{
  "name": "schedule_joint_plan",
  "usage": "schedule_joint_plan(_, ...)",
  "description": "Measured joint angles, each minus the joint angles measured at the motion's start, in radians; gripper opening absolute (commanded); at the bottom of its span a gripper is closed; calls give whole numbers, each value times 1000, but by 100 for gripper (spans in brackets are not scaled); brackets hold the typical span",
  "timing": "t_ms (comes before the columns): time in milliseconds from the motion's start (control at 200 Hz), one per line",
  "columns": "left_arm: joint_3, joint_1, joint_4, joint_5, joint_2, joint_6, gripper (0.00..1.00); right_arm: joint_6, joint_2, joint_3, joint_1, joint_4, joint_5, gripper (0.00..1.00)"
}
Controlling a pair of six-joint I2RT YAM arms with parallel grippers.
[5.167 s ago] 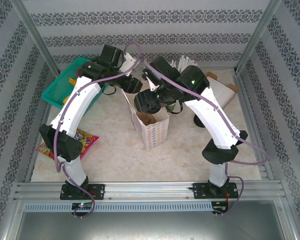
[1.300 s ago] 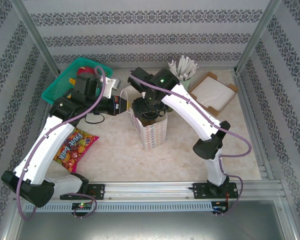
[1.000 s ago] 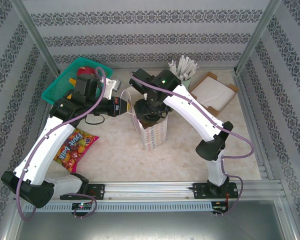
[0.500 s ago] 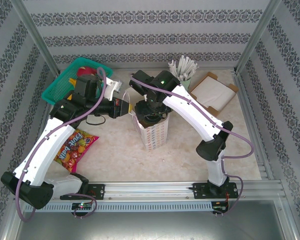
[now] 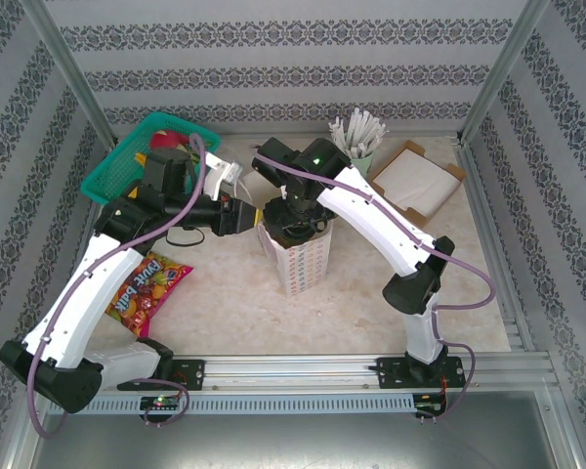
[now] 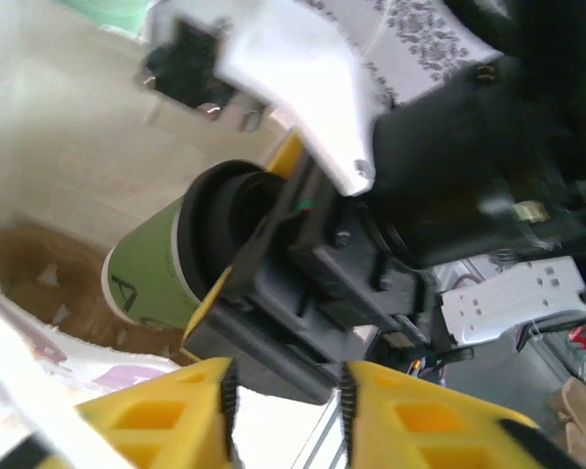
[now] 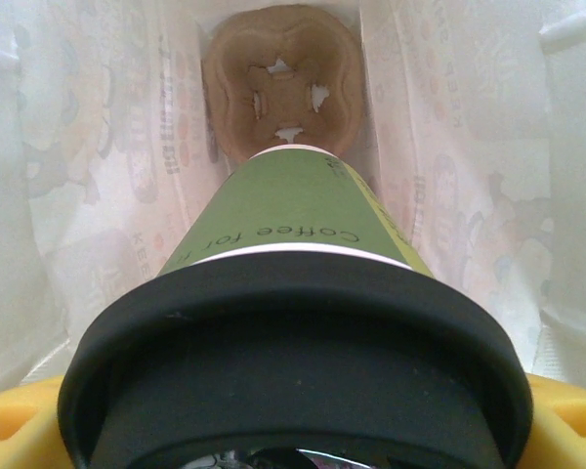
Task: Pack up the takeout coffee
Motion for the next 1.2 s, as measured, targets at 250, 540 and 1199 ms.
schedule_joint_plan(250,34,3,29,-139,-52,21,92,-24,0,-22,0,0,0,71)
schedule_joint_plan(540,210,55,-3,-516,91,-36,100,-56,0,-52,-7,0,-15,71)
schedule_joint_plan(1199,612,126,-198,-262,670,282,88,-114,0,-61,7,0,-34,70)
